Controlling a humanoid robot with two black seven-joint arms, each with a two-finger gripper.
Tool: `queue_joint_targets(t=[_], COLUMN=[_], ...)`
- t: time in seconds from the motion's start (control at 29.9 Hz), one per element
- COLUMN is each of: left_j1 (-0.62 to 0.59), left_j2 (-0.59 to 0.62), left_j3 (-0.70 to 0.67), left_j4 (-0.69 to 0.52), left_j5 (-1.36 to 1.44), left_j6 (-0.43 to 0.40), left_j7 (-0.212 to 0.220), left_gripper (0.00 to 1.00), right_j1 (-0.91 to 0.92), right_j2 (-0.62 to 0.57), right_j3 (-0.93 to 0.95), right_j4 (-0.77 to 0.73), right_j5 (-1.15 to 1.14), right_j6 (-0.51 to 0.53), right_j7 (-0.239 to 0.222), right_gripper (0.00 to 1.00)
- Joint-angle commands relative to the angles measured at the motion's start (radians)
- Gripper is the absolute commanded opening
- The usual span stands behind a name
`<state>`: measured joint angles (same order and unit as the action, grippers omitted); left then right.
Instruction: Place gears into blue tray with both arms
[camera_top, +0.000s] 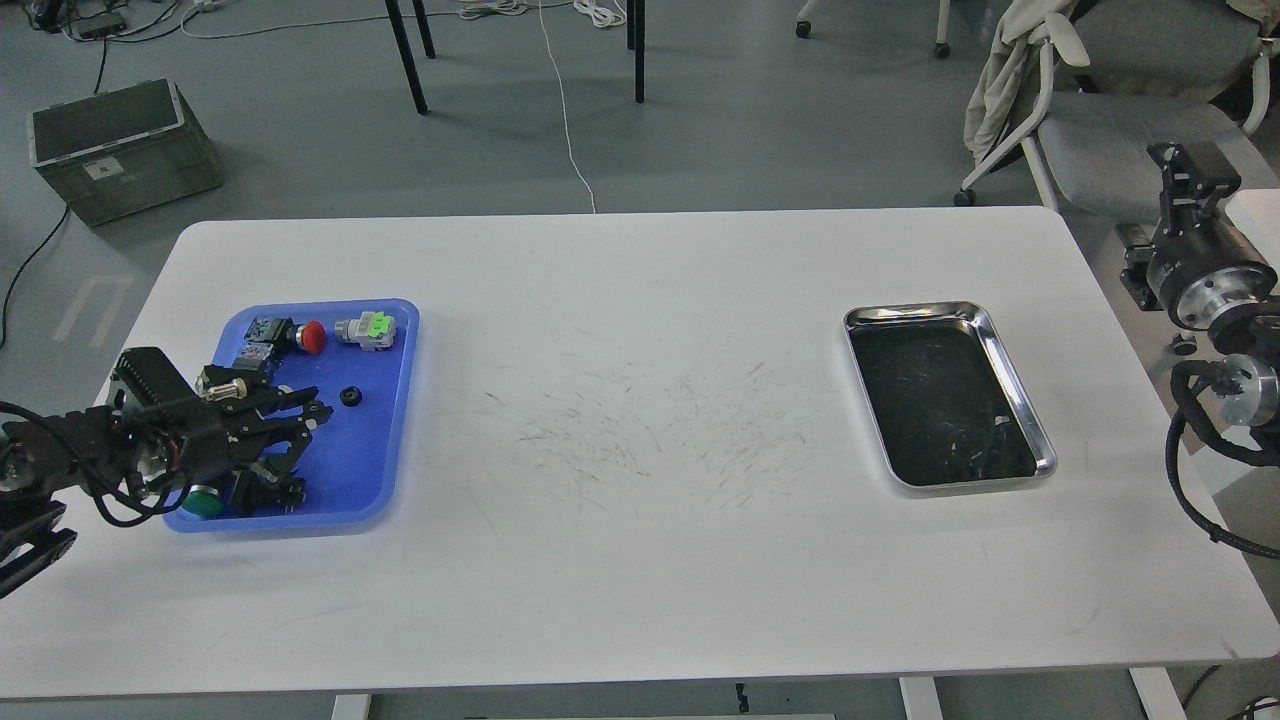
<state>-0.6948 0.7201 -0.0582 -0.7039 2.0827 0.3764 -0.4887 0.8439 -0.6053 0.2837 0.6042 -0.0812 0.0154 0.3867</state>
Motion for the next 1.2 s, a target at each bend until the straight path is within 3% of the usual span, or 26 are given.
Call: queue_joint_targets(t=[0.0,0.17,0.37,0.7,0.97,1.17], left_j1=[0.009,0.008,0.008,0.008,-0.02,-0.15], left_j2=[0.004,-0.004,0.007,0.053,0.07,0.079], left_j3=[0.0,0.0,0.0,-0.003,-0.017,-0.019], left_j4=[-0.002,0.0,-0.002,-0.002,-0.006,0.004], left_j5=[0.0,-0.004,-0.009,-0.068,-0.465,-0.902], left_j6=[0.001,0.001,-0.005,-0.007,-0.037,-0.178], left_j7=[0.0,0.0,0.0,0.0,0.0,0.0], left_gripper=[0.13,0.18,0.4,0.52,0.65,0.74], right_j1=[0.0,-0.002,-0.002,0.001,0.006,0.011], right_j2=[0.001,0.001,0.001,0.004,-0.004,-0.004], right_j3=[0.0,0.0,0.0,0.002,0.0,0.002], right_j4=[0.0,0.0,0.0,0.002,0.005,0.011], right_j5=[0.0,0.0,-0.005,-0.014,-0.014,-0.014], right_j6=[0.0,0.0,0.0,0.0,0.0,-0.002], right_j7=[0.0,0.0,0.0,0.0,0.001,0.001], right_gripper=[0.94,0.94,0.94,0.94,0.95,0.96])
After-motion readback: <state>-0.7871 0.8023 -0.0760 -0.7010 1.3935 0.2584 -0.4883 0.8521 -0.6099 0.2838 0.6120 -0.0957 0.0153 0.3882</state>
